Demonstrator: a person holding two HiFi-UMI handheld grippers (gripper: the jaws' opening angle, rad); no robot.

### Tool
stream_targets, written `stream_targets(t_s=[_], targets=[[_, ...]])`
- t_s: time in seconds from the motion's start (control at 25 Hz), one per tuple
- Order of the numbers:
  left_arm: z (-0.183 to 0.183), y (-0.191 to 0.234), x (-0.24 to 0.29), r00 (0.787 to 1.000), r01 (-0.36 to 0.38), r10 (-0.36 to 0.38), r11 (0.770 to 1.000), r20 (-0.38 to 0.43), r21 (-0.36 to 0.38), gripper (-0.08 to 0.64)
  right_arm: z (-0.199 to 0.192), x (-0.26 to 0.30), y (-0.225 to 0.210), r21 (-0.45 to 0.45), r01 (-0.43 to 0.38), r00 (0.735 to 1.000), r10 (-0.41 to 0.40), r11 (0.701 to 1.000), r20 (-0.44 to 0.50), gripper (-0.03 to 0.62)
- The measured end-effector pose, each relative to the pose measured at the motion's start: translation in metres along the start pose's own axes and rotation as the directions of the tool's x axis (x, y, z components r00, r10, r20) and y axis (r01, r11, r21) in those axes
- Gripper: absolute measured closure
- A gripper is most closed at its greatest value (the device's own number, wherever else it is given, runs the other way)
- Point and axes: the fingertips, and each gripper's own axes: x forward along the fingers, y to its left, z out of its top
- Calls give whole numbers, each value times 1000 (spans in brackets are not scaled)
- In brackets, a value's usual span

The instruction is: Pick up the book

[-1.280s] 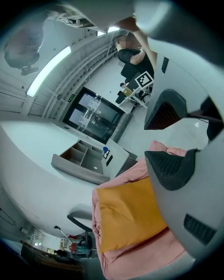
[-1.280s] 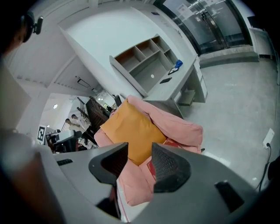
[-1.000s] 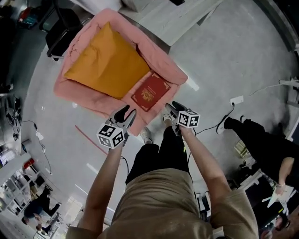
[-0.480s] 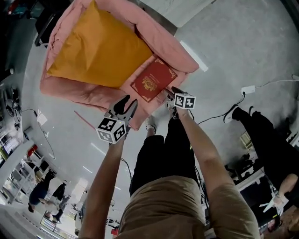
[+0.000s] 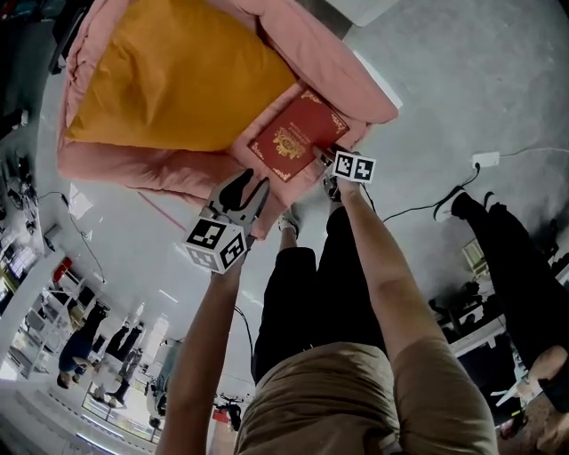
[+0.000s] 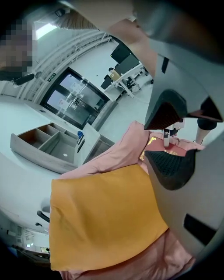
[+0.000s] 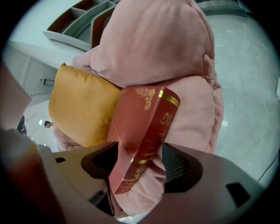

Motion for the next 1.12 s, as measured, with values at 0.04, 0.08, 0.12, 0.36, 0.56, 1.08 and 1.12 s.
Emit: stream_targets(t_s=[0.04, 0.08, 0.12, 0.36, 0.56, 1.08, 1.12], targets=[[-4, -1, 3, 1000, 0, 0, 1000, -3, -2, 415, -2, 3, -2, 6, -5, 1000, 5, 1000, 1, 291], [-6, -1, 6, 1000, -1, 1, 1000, -5, -4, 415, -4, 7, -4, 14, -6, 1000, 6, 1000, -1, 291], [-8, -1, 8, 1000, -1, 1, 1000, -7, -4, 416, -5, 11, -6, 25, -7, 1000, 7, 1000, -4, 290], [-5, 4, 7, 1000, -4, 4, 1000, 1, -11, 416, -1, 19, 8, 121, -60, 998, 56, 991, 33, 281], [-6, 9, 1, 1000, -4, 4, 1000, 8, -28, 416, 21, 11, 60, 154, -156, 978, 130, 976, 164, 290], [-25, 7, -19, 1000, -22, 22, 999, 8, -47, 416, 44, 10, 15, 553, -274, 845, -78, 787, 530, 273], [-27, 7, -20, 1000, -22, 23, 999, 8, -50, 415, 41, 12, 26, 511, -264, 858, -42, 818, 512, 273]])
